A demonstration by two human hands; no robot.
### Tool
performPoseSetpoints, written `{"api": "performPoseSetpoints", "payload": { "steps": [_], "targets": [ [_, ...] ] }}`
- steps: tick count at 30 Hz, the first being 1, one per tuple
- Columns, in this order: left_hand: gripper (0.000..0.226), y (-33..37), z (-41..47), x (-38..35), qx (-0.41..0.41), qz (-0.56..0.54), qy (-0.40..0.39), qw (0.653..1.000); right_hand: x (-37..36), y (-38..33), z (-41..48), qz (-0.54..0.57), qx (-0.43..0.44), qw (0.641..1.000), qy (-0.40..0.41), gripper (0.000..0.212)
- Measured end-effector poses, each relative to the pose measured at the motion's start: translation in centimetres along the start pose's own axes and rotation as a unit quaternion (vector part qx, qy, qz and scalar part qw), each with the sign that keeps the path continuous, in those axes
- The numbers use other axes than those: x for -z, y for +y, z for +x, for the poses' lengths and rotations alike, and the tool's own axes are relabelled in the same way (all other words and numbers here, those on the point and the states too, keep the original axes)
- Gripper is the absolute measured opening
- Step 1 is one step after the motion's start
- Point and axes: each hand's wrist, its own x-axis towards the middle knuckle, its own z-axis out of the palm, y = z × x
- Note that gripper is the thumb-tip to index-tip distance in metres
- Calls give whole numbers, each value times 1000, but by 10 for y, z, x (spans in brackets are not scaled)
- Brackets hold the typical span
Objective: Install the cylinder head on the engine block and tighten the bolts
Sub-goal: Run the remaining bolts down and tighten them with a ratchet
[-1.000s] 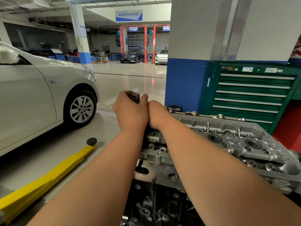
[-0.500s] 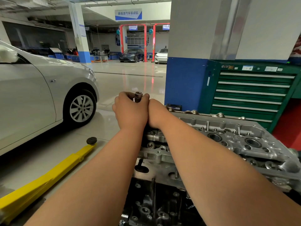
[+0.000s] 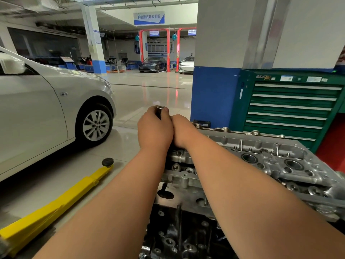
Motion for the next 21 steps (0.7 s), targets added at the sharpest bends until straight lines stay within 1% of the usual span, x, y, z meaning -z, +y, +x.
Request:
{"api": "performPoseSetpoints", "payload": {
  "steps": [3,4,6,8,9,12,14,17,19,21],
  "targets": [
    [21,0,2,-2,28,-20,-4,999,-2,0,1,28,-11,999,16,15],
    [22,0,3,-2,39,-27,3,999,-3,0,1,16,-12,1000,12,14],
    [21,0,5,0,52,-32,18,998,-2,-1,1,-26,-2,1000,-1,25],
    [13,-2,5,1,49,-26,19,998,0,-2,-1,-27,12,999,-16,34],
    [17,-2,4,1,42,-24,16,999,1,-2,-2,-22,16,999,-23,35],
    [43,0,1,1,42,-24,-1,999,3,-2,-2,-19,13,999,-26,36],
    [47,1,1,0,53,-38,-10,998,1,0,-2,-2,1,1000,-9,35],
    [34,-1,3,-2,55,-38,3,998,-2,0,0,-21,-10,1000,7,32],
    [26,-1,5,0,64,-40,14,997,-2,-2,0,-52,-1,999,1,34],
    [21,-2,5,1,61,-37,22,997,0,-3,-1,-51,14,999,-12,35]
  ]
}}
